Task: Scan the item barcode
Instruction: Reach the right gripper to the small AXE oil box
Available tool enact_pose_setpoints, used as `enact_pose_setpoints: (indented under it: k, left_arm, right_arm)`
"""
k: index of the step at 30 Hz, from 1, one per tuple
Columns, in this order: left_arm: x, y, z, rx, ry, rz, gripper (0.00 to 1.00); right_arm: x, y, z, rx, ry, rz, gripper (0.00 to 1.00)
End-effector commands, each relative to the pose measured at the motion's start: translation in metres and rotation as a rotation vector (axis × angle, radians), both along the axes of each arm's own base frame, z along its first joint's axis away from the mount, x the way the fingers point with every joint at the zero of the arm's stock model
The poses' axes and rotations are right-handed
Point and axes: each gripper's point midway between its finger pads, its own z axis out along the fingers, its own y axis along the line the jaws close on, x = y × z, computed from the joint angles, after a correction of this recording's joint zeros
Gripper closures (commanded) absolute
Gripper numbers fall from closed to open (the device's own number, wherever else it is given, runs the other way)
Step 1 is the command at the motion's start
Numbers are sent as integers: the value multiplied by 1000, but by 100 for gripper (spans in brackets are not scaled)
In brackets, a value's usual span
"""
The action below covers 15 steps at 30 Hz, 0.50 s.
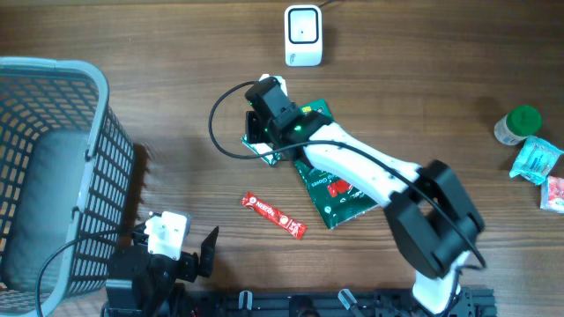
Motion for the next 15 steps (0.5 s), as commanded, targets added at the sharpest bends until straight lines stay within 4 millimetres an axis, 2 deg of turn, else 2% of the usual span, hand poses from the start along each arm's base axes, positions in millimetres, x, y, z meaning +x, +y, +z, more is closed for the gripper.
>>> enact_pose_setpoints:
  k: [1,4,6,7,9,10,13,15]
  left_arm:
    - [0,-1,1,-10,-7,0,0]
    - [0,-1,1,-10,-7,0,0]
    - [0,-1,1,-10,-7,0,0]
    - [0,-1,1,-10,-7,0,0]
    - [0,-1,1,-10,-7,0,0]
    - [0,-1,1,-10,-7,0,0]
    - [0,-1,1,-10,-7,0,0]
    - [0,-1,1,-10,-7,0,0]
  right_arm:
    - [9,-2,-44,-45,13,-49,95]
    - [17,-8,-58,-83,-14,-83,92]
    - [13,-6,-66,-84,11,-61,92]
    - [5,1,-68,-64,45,-7,94]
    - [-26,30,-66,20,118,255,96]
    - [-33,34,-64,36,136,306,95]
    - [-59,32,-50,40,194,432,95]
    - [-91,24,-36,26,252,589,95]
